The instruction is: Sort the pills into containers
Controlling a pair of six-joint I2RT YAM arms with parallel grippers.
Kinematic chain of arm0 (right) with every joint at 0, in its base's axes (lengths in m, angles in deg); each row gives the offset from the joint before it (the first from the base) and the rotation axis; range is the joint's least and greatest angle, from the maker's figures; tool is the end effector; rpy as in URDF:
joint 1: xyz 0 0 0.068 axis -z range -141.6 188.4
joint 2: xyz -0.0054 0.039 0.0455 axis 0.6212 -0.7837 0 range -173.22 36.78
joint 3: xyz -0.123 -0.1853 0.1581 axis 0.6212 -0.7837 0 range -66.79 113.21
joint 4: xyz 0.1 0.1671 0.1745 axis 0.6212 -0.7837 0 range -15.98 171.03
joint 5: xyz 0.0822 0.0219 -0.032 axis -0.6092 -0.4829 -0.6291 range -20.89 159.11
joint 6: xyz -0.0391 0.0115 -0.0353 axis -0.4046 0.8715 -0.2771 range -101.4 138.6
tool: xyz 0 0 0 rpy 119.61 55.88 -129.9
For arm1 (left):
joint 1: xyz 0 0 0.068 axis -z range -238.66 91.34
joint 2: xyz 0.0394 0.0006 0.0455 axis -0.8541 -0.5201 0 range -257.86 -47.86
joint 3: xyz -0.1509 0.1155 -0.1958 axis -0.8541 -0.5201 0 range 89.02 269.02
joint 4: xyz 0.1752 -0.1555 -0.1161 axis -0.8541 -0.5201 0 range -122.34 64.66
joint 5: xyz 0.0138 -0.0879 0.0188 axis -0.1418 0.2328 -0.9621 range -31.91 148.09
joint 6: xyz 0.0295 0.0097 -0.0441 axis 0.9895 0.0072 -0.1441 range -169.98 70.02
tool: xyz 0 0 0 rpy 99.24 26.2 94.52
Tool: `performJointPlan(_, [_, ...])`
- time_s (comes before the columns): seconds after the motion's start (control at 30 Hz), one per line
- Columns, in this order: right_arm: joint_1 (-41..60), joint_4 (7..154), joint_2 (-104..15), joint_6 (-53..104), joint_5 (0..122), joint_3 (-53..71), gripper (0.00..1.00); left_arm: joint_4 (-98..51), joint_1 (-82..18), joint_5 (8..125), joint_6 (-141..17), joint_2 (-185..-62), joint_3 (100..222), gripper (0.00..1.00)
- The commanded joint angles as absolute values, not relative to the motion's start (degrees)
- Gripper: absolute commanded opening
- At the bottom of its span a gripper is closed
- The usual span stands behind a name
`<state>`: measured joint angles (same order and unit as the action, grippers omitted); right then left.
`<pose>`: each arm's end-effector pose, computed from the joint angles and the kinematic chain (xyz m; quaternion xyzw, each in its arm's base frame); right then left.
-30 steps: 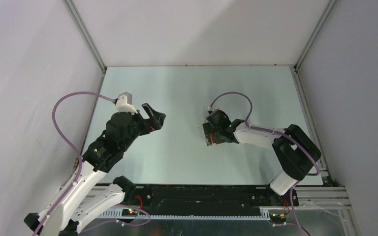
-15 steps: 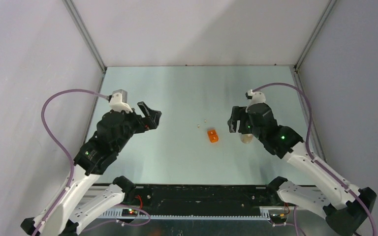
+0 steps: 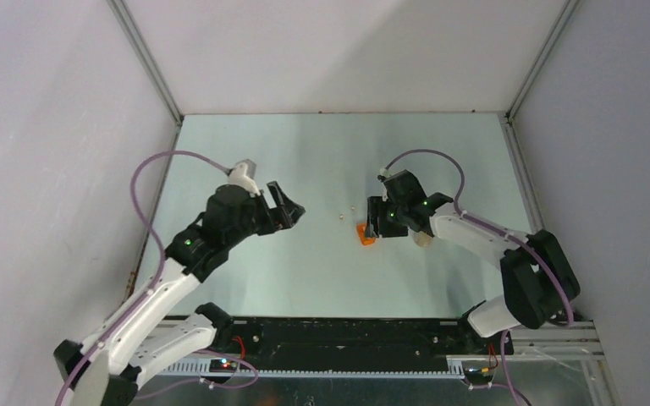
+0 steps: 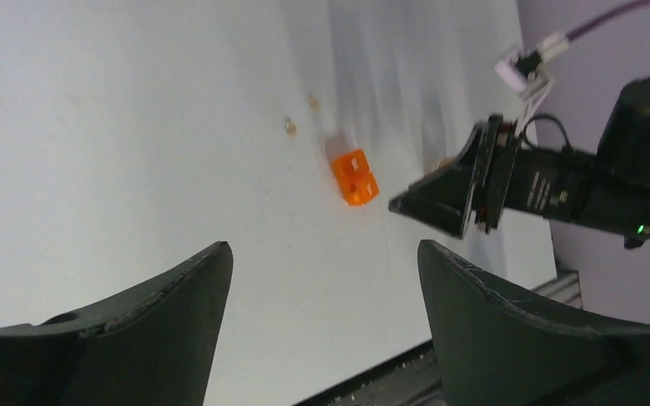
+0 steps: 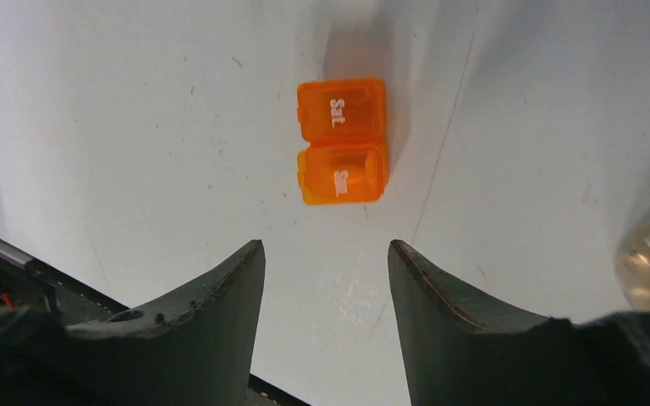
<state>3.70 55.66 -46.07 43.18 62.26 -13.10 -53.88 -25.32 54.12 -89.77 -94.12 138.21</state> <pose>0.2391 0.1708 0.2195 -0.1020 0.9455 0.1999 0.2361 0.1499 -0.0957 0.3293 -0.0660 0.8433 -0.2937 0.4452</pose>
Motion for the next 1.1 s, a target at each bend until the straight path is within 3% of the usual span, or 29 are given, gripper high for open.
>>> performJointPlan(0.0, [6.31, 62.56, -50.28, 44.29, 54.16, -12.18, 0.58, -46.31, -25.53, 64.18, -95.05, -97.17, 134.63, 0.86])
performJointPlan(0.57, [10.58, 63.89, -60.74, 42.51, 49.80, -9.76, 0.47, -28.52, -25.44, 79.55, -100.52, -126.10, 136.76, 0.77])
performJointPlan(0.8, [11.35, 63.59, -61.85, 42.04, 49.10, -9.75, 0.46, -22.34, -25.18, 81.90, -102.67, -136.33, 140.10, 0.69])
performJointPlan(1.07, [11.73, 64.24, -63.97, 42.42, 47.18, -9.75, 0.37, -21.03, -22.94, 82.65, -100.85, -145.65, 143.33, 0.57])
